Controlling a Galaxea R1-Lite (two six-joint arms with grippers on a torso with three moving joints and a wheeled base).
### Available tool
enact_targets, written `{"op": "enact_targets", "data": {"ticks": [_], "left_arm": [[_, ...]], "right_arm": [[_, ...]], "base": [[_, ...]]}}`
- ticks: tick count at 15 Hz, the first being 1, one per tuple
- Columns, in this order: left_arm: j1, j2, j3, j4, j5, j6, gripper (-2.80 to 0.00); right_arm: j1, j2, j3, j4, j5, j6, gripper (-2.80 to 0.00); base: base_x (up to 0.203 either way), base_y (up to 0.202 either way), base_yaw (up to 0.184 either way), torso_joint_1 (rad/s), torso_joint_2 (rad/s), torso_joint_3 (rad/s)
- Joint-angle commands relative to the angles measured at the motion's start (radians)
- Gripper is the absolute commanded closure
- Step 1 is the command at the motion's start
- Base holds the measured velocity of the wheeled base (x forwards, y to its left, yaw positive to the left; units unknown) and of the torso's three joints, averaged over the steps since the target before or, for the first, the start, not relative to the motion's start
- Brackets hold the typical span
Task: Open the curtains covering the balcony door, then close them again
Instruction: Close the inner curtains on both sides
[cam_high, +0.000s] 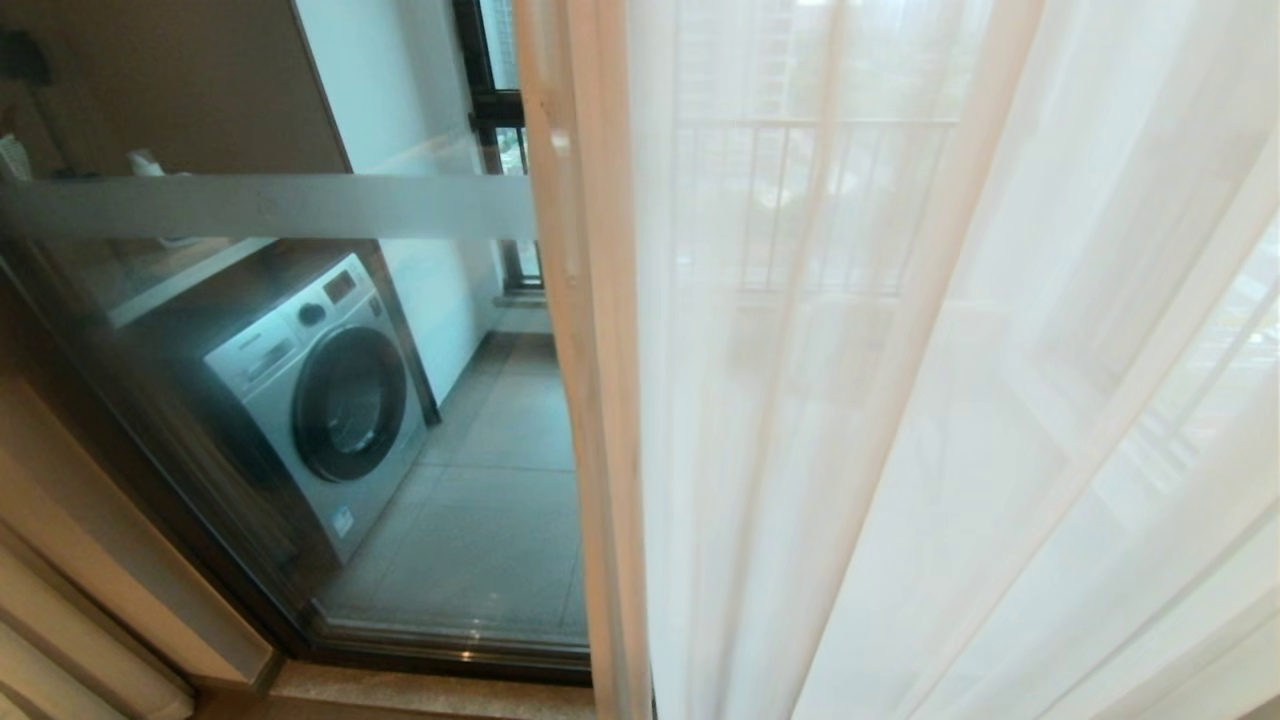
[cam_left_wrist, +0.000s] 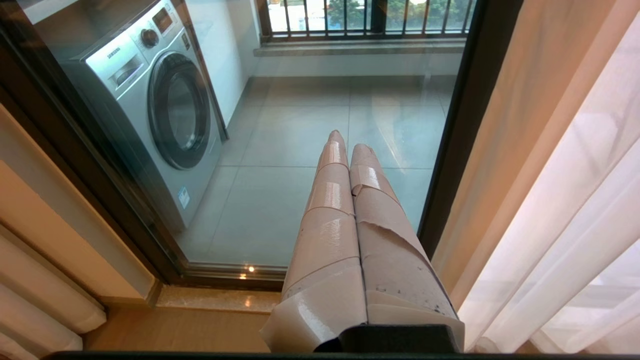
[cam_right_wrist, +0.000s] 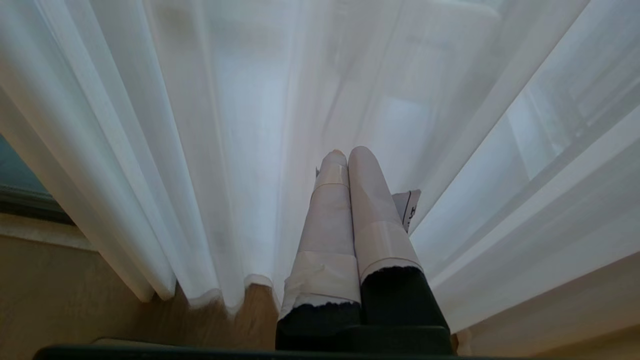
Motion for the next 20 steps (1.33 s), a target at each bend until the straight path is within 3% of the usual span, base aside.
{"op": "enact_targets", "data": {"ticks": [1, 20], "left_arm": [[0.001, 0.001, 0.000, 0.000, 0.000, 0.001, 0.00], [0.001, 0.001, 0.000, 0.000, 0.001, 0.002, 0.00]], "right_arm": [[0.009, -0.124, -0.001, 0.022, 0.001, 0.009, 0.00], [0.011, -0.134, 0.000, 0.020, 0.000, 0.030, 0.00]], "base": [[0.000, 0.000, 0.000, 0.000, 0.00, 0.000], [0.000, 0.000, 0.000, 0.000, 0.00, 0.000]]}}
